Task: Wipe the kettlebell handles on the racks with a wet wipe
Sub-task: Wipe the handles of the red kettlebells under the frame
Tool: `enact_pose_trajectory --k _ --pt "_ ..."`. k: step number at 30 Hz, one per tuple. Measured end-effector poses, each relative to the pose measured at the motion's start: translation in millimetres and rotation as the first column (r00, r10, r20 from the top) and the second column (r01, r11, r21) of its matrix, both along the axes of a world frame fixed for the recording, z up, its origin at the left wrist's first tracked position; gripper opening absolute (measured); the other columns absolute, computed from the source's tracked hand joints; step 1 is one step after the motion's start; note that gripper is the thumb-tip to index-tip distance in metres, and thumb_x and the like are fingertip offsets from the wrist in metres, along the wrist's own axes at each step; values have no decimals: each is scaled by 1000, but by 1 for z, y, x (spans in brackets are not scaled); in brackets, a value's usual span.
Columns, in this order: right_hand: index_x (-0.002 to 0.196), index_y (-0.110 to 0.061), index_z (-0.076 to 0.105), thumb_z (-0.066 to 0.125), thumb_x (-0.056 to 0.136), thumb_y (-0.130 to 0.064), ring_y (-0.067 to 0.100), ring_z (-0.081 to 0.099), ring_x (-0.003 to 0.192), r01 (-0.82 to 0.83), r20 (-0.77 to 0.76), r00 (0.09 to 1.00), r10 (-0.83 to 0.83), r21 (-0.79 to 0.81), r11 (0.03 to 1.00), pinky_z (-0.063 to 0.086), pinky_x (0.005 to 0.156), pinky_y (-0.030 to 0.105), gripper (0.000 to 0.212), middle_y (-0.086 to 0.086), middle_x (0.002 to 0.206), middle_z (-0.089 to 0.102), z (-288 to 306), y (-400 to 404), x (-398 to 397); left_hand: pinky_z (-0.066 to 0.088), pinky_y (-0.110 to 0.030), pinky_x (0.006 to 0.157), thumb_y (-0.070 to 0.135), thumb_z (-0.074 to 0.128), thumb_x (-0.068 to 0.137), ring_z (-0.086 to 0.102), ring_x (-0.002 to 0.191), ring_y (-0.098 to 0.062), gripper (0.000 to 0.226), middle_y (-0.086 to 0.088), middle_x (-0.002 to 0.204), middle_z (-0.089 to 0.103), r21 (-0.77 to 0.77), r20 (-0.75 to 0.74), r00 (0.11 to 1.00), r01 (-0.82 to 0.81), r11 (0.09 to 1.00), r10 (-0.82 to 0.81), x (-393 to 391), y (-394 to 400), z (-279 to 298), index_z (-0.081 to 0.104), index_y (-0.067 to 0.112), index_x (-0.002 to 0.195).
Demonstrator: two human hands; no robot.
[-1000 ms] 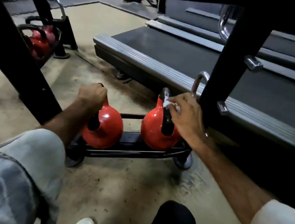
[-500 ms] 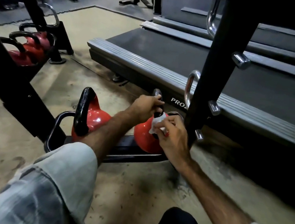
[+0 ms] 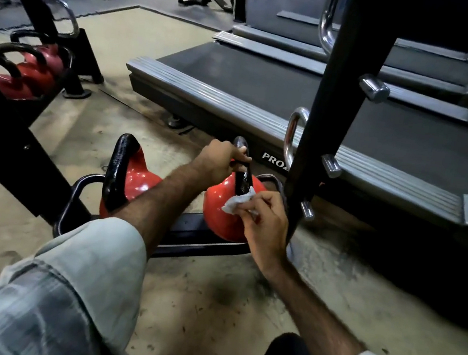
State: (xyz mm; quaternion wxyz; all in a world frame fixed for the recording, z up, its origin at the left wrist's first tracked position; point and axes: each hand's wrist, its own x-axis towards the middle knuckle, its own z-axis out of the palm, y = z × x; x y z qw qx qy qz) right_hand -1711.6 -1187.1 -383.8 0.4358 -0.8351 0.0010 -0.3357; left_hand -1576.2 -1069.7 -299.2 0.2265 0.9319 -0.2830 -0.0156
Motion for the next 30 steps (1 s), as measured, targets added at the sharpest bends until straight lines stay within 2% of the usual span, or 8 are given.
enact_pose_trajectory --k 6,10,14,17,20,23,26,30 --pt "77 -15 70 78 78 -17 11 60 95 24 63 998 -29 84 996 48 81 22 8 -3 96 59 8 0 7 43 -31 104 21 70 84 53 123 -16 32 -6 127 62 -20 2 1000 -1 1000 1 1 1 -1 68 20 115" --pt "79 -15 68 75 80 -12 5 58 102 22 -10 1000 -21 108 994 42 88 15 8 -15 104 55 -13 0 -8 43 -32 104 19 70 83 54 123 -17 32 -7 127 62 -50 -15 1000 9 999 -10 0 3 -3 68 20 115" --pt "75 -15 69 75 80 -10 2 57 102 37 -50 998 -32 101 994 44 88 21 9 -15 102 55 -17 -2 -10 45 -34 102 19 70 83 57 120 -18 31 -6 125 63 -66 -7 1000 8 998 -8 1 2 -5 69 21 114" --pt "79 -18 69 73 83 -15 7 60 101 -3 3 1000 2 127 992 47 87 24 6 -13 99 58 10 -1 9 48 -32 97 34 65 82 60 115 -19 32 -6 117 68 -77 0 1000 11 997 -12 0 6 -4 70 24 112" --pt "79 -22 70 73 82 -22 7 65 90 46 -81 996 -25 275 960 53 84 35 4 -13 89 67 29 -4 34 50 -29 89 44 56 80 62 111 -20 41 -5 116 69 -71 7 1000 7 997 -6 -8 10 -4 67 28 116" --pt "83 -24 69 69 85 -32 3 66 84 140 -201 977 -70 356 924 54 84 40 8 -12 84 71 19 -3 29 44 -25 99 23 64 85 58 117 -16 33 -1 125 64 -195 -1 999 -34 980 34 -15 10 -11 67 23 118" --pt "88 -29 71 68 89 -25 -2 67 84 155 -251 966 -63 368 917 55 84 36 6 -15 85 72 7 -3 5 38 -21 105 16 69 84 55 120 -10 34 -4 128 61 -341 -52 996 -80 937 66 -27 9 -15 66 14 118" --pt "102 -20 77 68 88 -21 -2 67 90 130 -263 964 -43 322 938 51 85 18 16 -9 95 75 36 -2 26 42 -17 99 11 77 75 60 111 -9 34 -4 118 67 -499 -75 992 -124 858 100 -52 11 -25 71 9 108"
